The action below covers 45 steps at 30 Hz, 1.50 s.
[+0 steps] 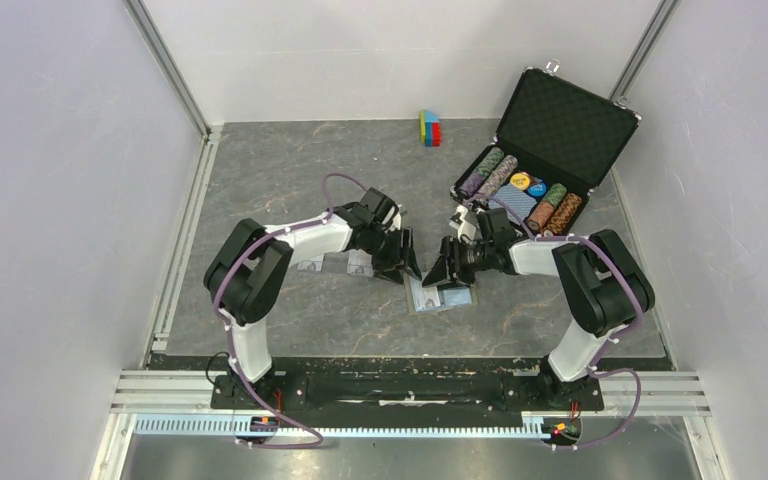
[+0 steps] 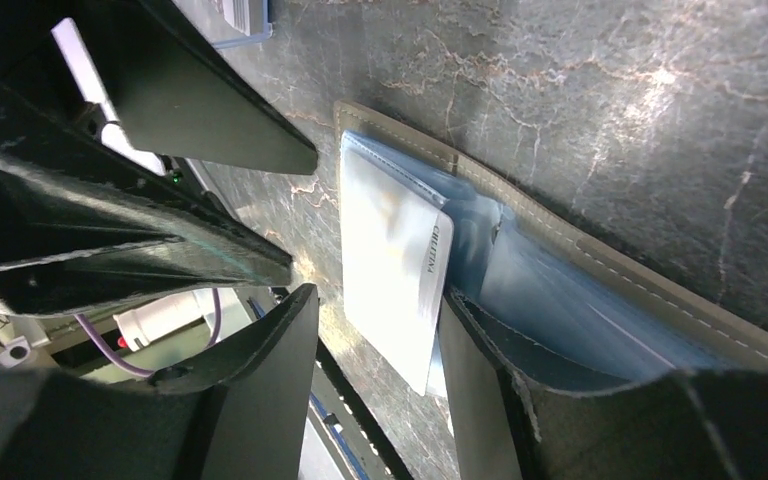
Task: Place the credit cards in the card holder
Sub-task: Insert the credit card into the card holder.
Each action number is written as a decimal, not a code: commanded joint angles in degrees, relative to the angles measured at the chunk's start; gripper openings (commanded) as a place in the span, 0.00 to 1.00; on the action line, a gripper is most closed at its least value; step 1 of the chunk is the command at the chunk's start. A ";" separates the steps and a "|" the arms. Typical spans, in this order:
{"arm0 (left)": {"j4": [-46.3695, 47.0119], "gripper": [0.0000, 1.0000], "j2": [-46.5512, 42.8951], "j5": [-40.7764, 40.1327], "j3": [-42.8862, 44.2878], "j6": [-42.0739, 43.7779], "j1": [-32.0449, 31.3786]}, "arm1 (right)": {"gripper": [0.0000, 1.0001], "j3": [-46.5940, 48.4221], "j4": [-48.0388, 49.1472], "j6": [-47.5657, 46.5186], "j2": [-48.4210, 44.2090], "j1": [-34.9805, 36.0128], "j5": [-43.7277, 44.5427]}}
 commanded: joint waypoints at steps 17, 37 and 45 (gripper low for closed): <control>0.12 0.61 -1.68 -3.77 2.52 -0.82 -1.37 | 0.45 -4.48 10.14 6.72 -1.35 -3.61 -4.56; -1.58 0.66 3.31 -4.87 6.33 -2.37 -1.59 | 0.44 -5.83 12.62 7.94 -0.82 -4.94 -5.77; -3.87 0.67 7.71 -4.23 10.85 -1.75 -2.91 | 0.45 -6.49 13.30 8.33 -0.80 -5.68 -6.11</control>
